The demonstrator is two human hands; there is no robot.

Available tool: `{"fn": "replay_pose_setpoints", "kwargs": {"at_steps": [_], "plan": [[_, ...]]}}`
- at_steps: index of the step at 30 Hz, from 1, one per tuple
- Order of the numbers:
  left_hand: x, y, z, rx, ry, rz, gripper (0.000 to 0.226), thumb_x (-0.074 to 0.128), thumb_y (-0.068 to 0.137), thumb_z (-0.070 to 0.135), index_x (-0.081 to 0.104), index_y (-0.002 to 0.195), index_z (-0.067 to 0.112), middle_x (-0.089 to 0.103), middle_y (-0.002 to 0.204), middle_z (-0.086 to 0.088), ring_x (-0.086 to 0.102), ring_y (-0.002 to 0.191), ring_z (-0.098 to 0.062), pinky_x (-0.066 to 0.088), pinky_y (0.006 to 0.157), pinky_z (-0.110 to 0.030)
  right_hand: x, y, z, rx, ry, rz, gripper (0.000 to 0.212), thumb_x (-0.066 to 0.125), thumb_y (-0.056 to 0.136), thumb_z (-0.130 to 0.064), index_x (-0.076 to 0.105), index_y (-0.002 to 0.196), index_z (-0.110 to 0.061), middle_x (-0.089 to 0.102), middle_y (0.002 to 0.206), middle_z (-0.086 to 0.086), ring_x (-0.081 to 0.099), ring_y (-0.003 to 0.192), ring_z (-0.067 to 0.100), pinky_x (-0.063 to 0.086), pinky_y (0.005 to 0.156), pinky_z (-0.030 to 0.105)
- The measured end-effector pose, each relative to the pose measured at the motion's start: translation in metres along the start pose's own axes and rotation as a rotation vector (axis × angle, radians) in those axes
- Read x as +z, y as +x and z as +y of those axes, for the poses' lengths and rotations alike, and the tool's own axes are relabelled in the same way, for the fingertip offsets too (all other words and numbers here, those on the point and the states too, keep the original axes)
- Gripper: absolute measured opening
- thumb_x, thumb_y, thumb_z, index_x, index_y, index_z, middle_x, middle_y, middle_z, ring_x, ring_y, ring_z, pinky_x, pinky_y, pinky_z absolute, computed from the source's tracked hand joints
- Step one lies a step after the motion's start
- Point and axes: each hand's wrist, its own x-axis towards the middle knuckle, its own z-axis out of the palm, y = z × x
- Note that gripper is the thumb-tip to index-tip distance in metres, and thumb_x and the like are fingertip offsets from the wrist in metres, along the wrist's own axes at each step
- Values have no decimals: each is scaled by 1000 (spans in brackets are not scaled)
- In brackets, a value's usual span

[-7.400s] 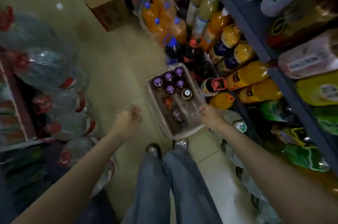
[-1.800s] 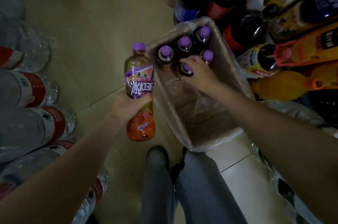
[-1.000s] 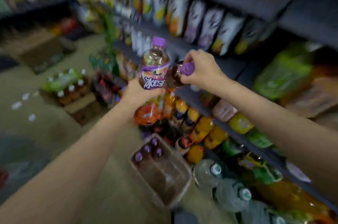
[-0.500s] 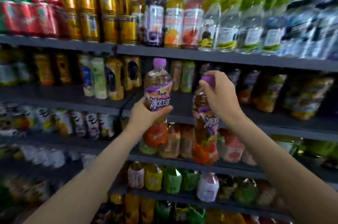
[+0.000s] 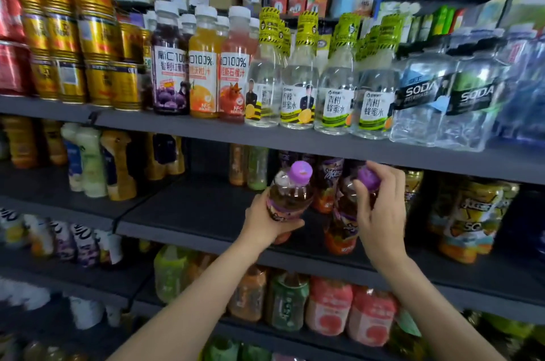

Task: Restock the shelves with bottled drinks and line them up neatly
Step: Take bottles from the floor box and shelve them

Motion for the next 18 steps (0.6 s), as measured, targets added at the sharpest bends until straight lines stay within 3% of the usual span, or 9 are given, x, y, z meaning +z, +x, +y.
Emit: {"fn": "replay_pose_setpoints", "kwargs": {"at_steps": [2,4,8,12,15,18], "plan": [[8,8,-8,-27,-44,-12,62,87,58,17,54,109,26,62,114,0,57,112,-19,44,98,-32,4,-3,16,27,20,-4,34,44,93,-16,49,116,8,48,106,24,44,101,15,26,95,2],[13,14,-11,-26,-39,-28,61,85,61,12,54,113,22,63,107,4,58,107,-15,44,90,-25,9,0,26,74,47,7,35,43,93,-18,49,114,9,48,106,23,44,99,16,26,93,-1],[21,28,-19,-73,-40,25,66,85,61,16,54,118,19,63,115,0,58,110,-18,45,94,-31,24,0,33,174,97,-37,41,53,93,-23,45,123,4,52,113,15,50,103,19,33,91,13],[29,40,-18,-91,47,46,65,84,63,26,54,120,20,61,121,-1,55,114,-18,43,99,-33,44,-21,40,347,160,-153,69,77,74,-22,42,128,1,48,121,11,45,112,18,32,96,17],[31,47,-16,-80,94,25,61,82,67,28,54,121,19,61,122,-2,54,115,-19,42,98,-30,59,-44,50,244,14,-266,57,81,67,-29,56,111,-3,55,107,10,51,101,24,42,91,38],[32,54,-18,-95,85,26,62,80,69,31,52,123,20,60,124,-2,52,118,-19,41,100,-32,60,-49,53,235,8,-189,44,81,69,-25,61,103,-5,59,103,8,53,98,22,41,88,36]]}}
